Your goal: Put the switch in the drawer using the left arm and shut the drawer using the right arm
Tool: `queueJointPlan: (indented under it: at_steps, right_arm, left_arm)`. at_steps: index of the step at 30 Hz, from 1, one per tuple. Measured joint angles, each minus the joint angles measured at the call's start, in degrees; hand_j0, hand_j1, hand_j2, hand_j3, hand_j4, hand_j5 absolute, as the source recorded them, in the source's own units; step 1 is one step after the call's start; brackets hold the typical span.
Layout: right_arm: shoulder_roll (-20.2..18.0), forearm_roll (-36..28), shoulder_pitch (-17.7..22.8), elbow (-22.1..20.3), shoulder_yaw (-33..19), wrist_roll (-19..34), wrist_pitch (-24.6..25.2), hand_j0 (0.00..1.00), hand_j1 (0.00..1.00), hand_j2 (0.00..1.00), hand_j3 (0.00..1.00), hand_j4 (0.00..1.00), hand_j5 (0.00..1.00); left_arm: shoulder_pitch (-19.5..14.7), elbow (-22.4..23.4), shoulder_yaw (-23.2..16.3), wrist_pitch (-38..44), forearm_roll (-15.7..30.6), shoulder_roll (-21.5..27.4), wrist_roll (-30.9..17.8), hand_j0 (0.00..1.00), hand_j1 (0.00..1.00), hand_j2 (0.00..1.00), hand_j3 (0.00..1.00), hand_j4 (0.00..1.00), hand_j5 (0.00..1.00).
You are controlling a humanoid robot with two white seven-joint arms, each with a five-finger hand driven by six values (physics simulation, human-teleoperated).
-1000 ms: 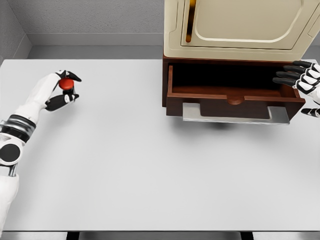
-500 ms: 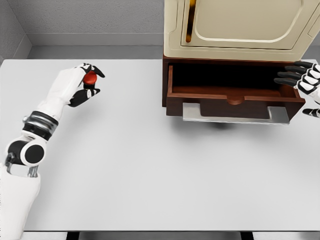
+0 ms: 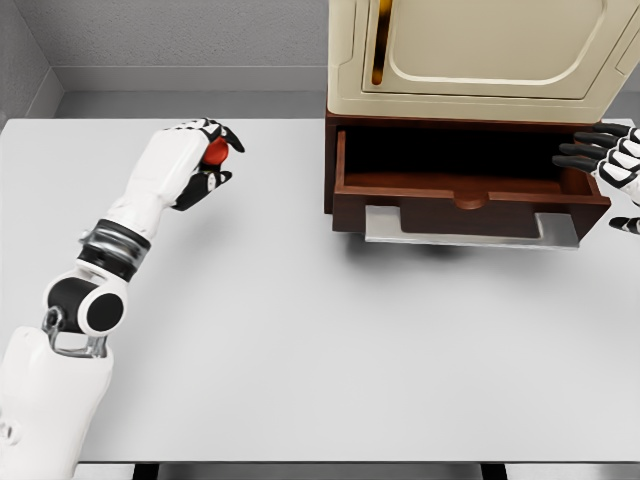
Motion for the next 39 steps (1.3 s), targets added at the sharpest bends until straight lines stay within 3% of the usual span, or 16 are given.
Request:
queueJointPlan:
  at_steps: [21,39]
  right_arm:
    - [-0.3,0.1,0.4,0.5,0.0,0.0,0.0,1.00,1.00,1.00,1.00,1.00,1.00]
    - [-0.4,0.1,0.4,1.2,0.0,0.0,0.0,1.00,1.00,1.00,1.00,1.00,1.00]
  left_arm:
    - [-3.3,-1.0,-4.3,-0.4,-0.6,-2.1,0.0,0.32,0.32,0.32,0.32,0.32,0.32]
    - [-7.8,-1.0,-9.9,-0.6,-6.5,-5.9,0.0,0.31,0.31,0.31,0.31,0.31,0.31]
